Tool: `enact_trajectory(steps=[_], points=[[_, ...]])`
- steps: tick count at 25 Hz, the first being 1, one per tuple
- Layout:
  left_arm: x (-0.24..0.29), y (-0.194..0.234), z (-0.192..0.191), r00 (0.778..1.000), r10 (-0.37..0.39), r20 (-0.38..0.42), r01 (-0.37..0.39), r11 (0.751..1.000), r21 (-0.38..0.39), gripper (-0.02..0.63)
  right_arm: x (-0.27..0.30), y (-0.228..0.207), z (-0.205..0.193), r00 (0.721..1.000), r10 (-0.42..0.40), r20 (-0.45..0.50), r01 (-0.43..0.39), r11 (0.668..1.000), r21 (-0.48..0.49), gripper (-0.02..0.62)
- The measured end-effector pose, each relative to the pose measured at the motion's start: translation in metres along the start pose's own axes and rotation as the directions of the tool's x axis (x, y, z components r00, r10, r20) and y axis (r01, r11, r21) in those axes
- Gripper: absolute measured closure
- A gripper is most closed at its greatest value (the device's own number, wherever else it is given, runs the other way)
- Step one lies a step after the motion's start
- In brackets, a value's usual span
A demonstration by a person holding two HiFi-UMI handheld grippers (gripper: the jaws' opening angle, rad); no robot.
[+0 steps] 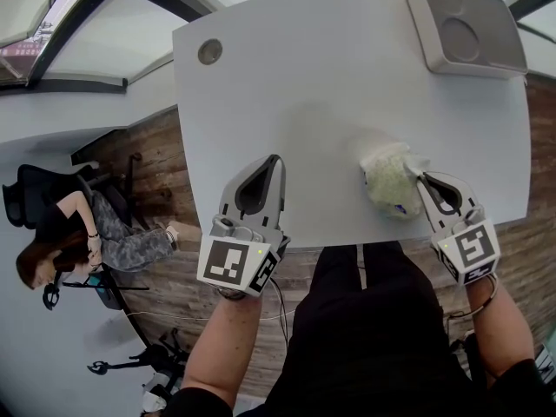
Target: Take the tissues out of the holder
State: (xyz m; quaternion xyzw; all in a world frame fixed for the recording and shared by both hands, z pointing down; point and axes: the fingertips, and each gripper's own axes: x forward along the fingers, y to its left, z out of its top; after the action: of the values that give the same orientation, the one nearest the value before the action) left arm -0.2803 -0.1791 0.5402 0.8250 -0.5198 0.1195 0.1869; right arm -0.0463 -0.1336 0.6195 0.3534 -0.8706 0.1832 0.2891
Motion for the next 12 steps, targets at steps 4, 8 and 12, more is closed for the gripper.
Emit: enact_trajectory(steps=[4, 8, 12], points=[[-0.004, -0.004, 0.011, 1.000, -0.002, 0.016, 0.002, 1.000, 0.016, 0.601, -0.006, 0.001, 0.014, 1.000, -0.001, 0.014, 0.002, 0.998, -0.069, 0.571], [-0.009, -0.003, 0.022, 1.000, 0.006, 0.028, -0.007, 1.000, 0.027, 0.601, -0.013, 0.002, 0.022, 0.999, -0.003, 0.044, 0.005, 0.999, -0.034, 0.571], [-0.014, -0.004, 0.033, 0.999, 0.009, 0.044, -0.010, 0.999, 0.038, 0.601, -0.017, 0.004, 0.036, 0.998, -0.005, 0.067, 0.009, 0.997, -0.070, 0.571]])
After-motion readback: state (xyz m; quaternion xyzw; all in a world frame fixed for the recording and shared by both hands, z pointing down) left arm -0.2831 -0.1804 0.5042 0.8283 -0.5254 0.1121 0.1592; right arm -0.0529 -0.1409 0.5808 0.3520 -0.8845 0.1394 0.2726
